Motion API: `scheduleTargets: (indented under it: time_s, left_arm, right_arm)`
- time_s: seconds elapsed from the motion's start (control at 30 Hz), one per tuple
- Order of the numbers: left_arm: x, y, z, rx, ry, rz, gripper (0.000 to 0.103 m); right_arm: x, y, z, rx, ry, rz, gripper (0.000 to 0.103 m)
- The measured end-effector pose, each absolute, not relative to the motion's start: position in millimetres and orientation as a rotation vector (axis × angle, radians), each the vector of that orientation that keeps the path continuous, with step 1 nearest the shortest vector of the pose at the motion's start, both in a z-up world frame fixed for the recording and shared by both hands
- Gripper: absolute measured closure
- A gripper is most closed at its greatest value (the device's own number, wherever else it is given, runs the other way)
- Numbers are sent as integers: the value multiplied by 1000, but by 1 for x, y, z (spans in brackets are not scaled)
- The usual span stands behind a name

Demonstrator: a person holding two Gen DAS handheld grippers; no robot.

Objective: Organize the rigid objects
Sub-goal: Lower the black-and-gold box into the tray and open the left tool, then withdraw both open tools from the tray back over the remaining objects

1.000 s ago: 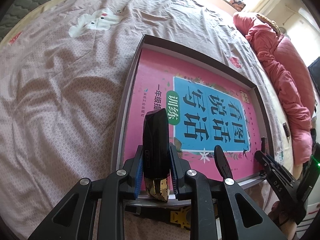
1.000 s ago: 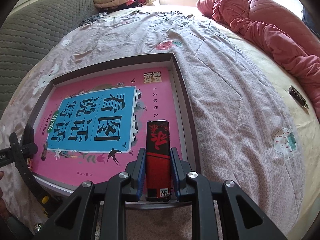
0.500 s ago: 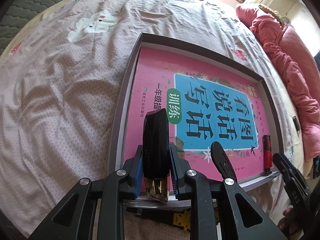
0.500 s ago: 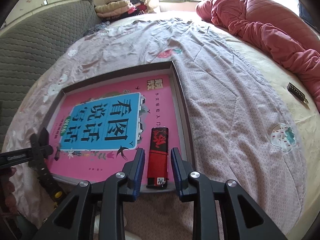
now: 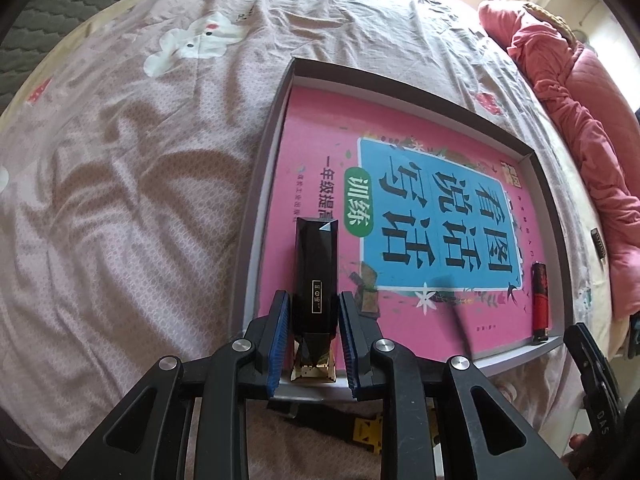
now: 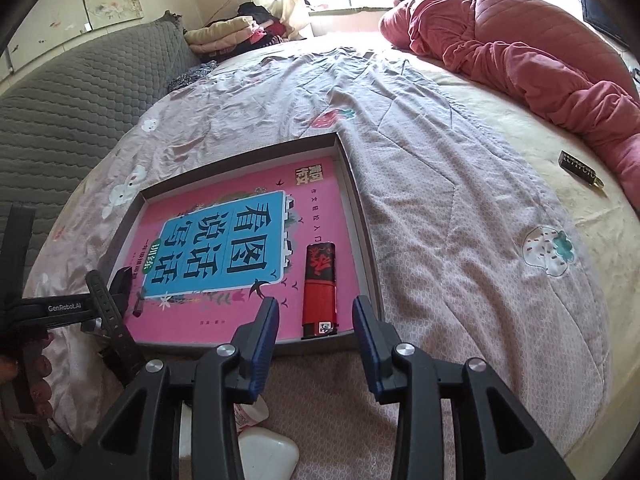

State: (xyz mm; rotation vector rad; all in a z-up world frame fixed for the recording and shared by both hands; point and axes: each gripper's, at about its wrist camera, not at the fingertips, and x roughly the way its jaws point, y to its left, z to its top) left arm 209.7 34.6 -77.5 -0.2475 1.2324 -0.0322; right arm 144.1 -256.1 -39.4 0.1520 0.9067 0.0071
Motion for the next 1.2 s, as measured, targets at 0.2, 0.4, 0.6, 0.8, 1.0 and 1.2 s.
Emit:
scheduleTargets:
  time_s: [0.2, 0.4, 0.6, 0.8, 1.0, 1.2]
  left_arm:
    - [200, 44, -71, -273, 1205, -49, 78]
    - [196, 49, -63, -287, 1186, -46, 78]
    - [188, 56, -54, -310, 1163, -41, 78]
    - [179, 59, -38, -328, 1128, -53, 77]
    - [167, 59, -15, -332, 1072, -66, 64]
    - [150, 61, 5, -340, 1022, -70, 47]
  right_arm:
    - [140, -257, -35, 160, 897, 7, 65]
    - [137, -257, -29, 173, 885, 13, 65]
    - [133, -258, -21, 166, 868, 17, 65]
    - [127, -258, -13, 161, 850, 19, 59]
    - [119, -257, -5, 157, 830, 26, 56]
    - [110, -254, 5, 152, 801, 42, 49]
